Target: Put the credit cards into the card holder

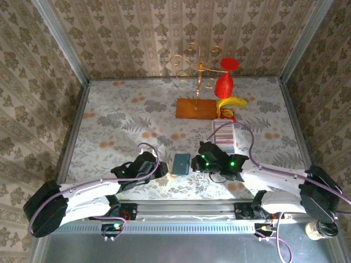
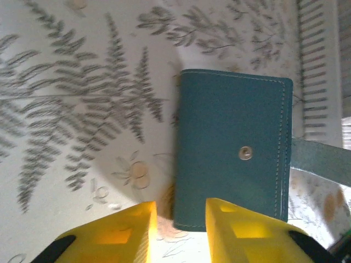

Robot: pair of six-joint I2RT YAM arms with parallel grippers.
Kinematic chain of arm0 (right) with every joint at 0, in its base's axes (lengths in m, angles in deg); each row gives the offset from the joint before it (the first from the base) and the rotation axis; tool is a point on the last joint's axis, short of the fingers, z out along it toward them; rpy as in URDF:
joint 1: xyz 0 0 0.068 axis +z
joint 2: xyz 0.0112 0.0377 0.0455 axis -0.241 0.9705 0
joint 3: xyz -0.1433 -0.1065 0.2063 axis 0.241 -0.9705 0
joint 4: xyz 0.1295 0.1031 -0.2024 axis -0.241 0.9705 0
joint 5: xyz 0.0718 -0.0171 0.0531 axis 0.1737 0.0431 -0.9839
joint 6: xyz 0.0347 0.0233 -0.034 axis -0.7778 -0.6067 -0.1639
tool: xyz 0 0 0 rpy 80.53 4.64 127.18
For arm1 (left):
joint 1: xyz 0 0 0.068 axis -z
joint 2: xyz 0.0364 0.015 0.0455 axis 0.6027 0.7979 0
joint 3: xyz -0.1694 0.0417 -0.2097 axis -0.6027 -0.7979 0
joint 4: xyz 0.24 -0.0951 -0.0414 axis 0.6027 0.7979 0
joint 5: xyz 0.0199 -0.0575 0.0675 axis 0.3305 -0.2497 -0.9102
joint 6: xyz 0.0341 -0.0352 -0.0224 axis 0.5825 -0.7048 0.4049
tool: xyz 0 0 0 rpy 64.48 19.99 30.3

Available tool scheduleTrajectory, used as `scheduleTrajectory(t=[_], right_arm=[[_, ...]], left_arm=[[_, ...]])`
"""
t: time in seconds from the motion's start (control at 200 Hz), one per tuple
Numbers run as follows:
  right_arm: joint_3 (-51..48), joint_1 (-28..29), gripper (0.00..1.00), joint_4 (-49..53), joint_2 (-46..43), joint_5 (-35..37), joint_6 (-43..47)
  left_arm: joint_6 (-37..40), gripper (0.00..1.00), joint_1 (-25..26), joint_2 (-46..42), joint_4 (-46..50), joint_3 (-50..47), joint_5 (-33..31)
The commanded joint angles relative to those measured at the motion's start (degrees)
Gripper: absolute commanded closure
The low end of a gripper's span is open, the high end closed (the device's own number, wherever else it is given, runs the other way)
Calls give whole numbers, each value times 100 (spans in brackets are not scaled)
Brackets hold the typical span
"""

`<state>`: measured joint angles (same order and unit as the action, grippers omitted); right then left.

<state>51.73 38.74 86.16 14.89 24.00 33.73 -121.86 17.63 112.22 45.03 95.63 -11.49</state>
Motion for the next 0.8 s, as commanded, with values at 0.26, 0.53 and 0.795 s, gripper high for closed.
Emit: scheduleTrajectory(t=[0.26, 0.53, 0.795], right_arm=[[259, 143, 100, -494, 60, -317, 138], [258, 163, 100, -645, -95, -341, 123], [223, 169, 100, -662, -32, -329, 90]], left_arm=[[217, 35, -18, 302, -544, 336, 316], [376, 25, -24, 556, -598, 532, 439], [428, 32, -38, 749, -474, 603, 419]])
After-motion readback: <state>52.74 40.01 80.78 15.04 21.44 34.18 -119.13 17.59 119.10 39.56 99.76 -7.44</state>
